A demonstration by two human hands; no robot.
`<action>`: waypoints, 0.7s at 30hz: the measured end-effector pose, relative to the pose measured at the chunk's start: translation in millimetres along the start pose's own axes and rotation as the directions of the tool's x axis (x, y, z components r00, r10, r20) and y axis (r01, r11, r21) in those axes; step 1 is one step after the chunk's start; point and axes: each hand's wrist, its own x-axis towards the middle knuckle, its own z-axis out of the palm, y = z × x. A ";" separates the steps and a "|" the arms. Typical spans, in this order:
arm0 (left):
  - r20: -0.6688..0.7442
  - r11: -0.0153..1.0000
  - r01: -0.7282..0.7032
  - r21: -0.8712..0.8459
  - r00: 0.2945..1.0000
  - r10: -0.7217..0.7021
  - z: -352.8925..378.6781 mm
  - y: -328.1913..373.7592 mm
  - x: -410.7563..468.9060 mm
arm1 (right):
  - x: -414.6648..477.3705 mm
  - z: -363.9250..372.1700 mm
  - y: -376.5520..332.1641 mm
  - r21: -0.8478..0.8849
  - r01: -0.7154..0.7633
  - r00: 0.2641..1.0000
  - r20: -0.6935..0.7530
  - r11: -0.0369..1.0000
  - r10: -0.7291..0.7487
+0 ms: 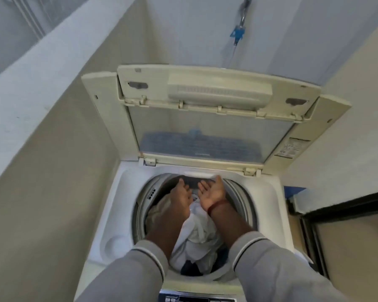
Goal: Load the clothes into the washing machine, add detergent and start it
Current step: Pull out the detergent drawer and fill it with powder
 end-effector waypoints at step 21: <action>0.156 0.996 -0.076 -0.056 0.984 0.084 13.4 -9.9 48.1 | 19.0 14.1 2.8 0.208 0.009 0.997 -0.071 0.978 0.006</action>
